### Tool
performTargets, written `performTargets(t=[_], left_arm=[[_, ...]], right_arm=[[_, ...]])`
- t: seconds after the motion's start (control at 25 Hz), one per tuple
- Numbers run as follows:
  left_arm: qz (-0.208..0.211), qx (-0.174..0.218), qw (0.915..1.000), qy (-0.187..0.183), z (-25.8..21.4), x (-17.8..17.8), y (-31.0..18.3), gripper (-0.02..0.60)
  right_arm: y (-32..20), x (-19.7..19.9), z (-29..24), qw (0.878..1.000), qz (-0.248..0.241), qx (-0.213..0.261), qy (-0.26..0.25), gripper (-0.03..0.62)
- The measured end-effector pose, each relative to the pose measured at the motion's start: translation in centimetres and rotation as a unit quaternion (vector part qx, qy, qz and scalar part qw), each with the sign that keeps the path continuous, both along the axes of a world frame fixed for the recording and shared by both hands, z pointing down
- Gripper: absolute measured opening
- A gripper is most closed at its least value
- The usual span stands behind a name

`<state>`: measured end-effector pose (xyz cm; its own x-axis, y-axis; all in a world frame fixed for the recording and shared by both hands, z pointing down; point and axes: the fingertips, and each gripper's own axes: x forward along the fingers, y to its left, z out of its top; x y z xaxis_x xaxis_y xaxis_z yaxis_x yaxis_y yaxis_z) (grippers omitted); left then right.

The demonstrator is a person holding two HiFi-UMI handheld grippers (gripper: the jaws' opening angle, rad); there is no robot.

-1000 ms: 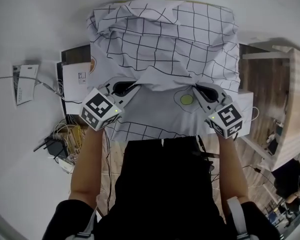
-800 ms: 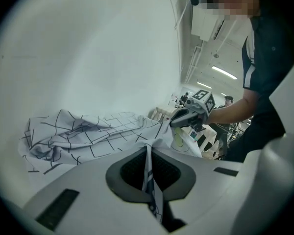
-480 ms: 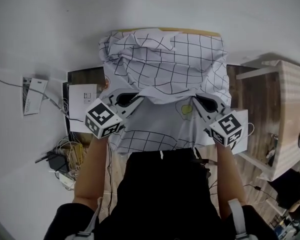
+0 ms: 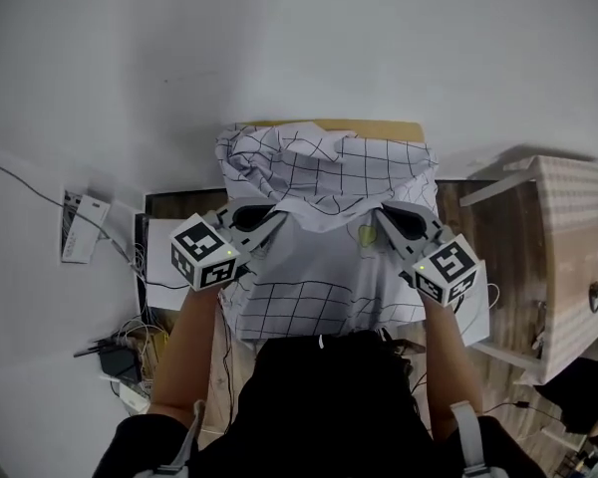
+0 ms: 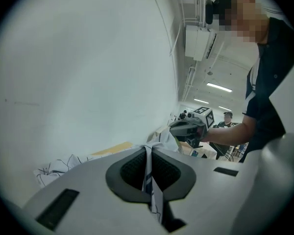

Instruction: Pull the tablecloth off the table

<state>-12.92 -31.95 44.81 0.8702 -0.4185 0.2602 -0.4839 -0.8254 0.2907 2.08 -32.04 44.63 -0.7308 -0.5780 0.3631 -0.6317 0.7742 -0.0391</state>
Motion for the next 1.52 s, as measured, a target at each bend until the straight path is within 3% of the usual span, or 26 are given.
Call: performTargets(t=[0.12, 0.32, 0.44, 0.52, 0.76, 1.08, 1.52], left_arm=[[-0.008, 0.021, 0.9996, 0.014, -3.2, -0.6, -0.7, 0.012], [-0.005, 0.048, 0.9987, 0.013, -6.9, -1.3, -0.4, 0.012], [-0.008, 0.062, 0.9972, 0.041, -9.4, -1.2, -0.3, 0.012], [-0.013, 0.081, 0.9946, 0.064, -11.8, -0.6, -0.8, 0.012], [-0.013, 0.139, 0.9867, 0.083, -18.4, 0.1, 0.8, 0.012], [-0.043, 0.195, 0.9766, 0.079, -30.2, 1.4, 1.4, 0.012], [-0.029, 0.244, 0.9612, 0.125, -32.2, 1.0, 3.7, 0.012]], right_arm=[[-0.9, -0.2, -3.4, 0.999, 0.008, 0.023, -0.028, 0.020], [-0.6, -1.5, -7.4, 0.998, -0.009, 0.065, -0.006, 0.020], [-0.2, -1.0, -9.7, 0.996, -0.009, 0.083, -0.022, 0.020], [-0.8, 0.1, -11.8, 0.994, -0.009, 0.097, -0.045, 0.020], [0.5, 0.5, -18.3, 0.986, -0.017, 0.150, -0.077, 0.020], [1.3, 2.2, -30.7, 0.973, -0.054, 0.200, -0.105, 0.020], [3.2, 2.0, -32.6, 0.953, -0.081, 0.262, -0.125, 0.020]])
